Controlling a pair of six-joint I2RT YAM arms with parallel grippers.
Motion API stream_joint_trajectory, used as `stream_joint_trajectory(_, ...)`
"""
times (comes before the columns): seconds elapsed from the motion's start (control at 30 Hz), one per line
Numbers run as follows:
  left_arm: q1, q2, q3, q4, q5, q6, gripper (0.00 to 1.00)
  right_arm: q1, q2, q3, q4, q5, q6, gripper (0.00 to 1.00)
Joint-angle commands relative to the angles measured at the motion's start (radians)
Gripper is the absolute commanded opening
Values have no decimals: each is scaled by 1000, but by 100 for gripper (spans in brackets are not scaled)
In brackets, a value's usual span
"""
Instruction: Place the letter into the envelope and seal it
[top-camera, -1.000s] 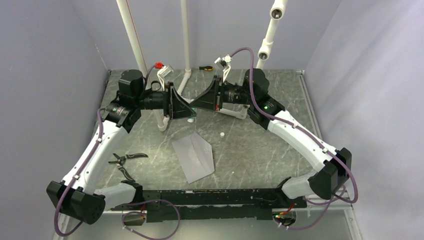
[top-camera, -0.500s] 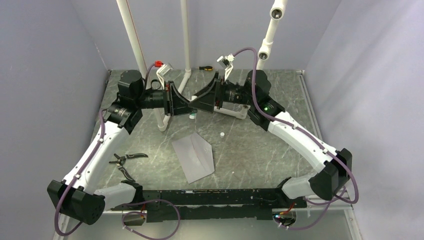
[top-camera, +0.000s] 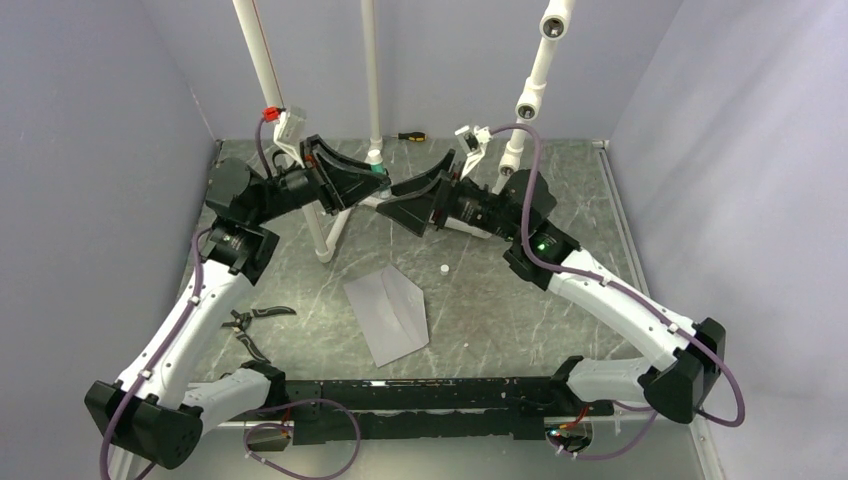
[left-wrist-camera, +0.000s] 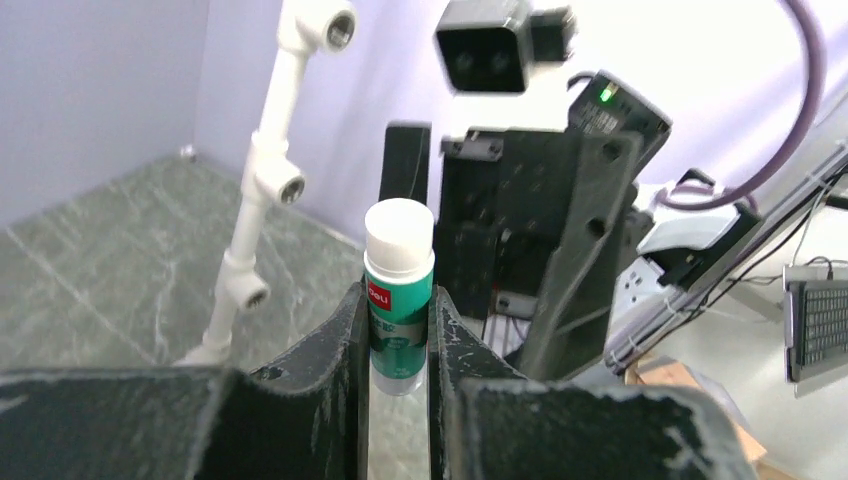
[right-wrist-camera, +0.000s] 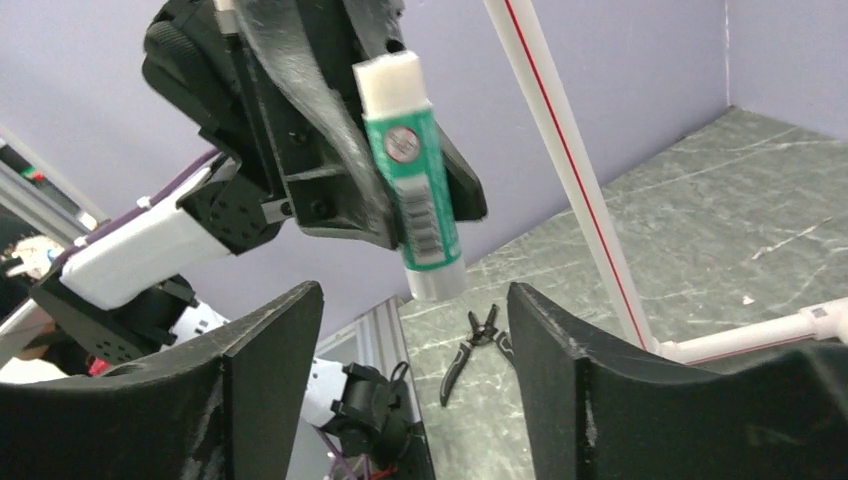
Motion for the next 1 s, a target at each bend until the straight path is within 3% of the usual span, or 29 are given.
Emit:
stream_joint_trajectory(0.0,-11,-4,-13,254,-65,-54,3,19,21,27,90,138,43,67)
stream_joint_trajectory(0.13,-13,0,1,278,-83,-78,3,18,21,23,187,114,100,58)
stream_joint_trajectory(0.33,-14,-4,-4,329,-114,-172,3,19,50,58,239,93,129,57)
stream_joint_trajectory(0.53,-16,12,-21,421,-99,-263,3,19,80,93,262,67,158,44)
stream_joint_trajectory(0.73,-17,-6,-14,351,-105,-219,3,16,84,106,290,77,192,39)
stream_joint_trajectory(0.87,-17,-4,1,354,-109,-238,3,3,84,102,296,77,226,20)
stream_joint_trajectory(0.97,-17,2,0,408,-114,-289,3,-26,81,58,399,59,329,5)
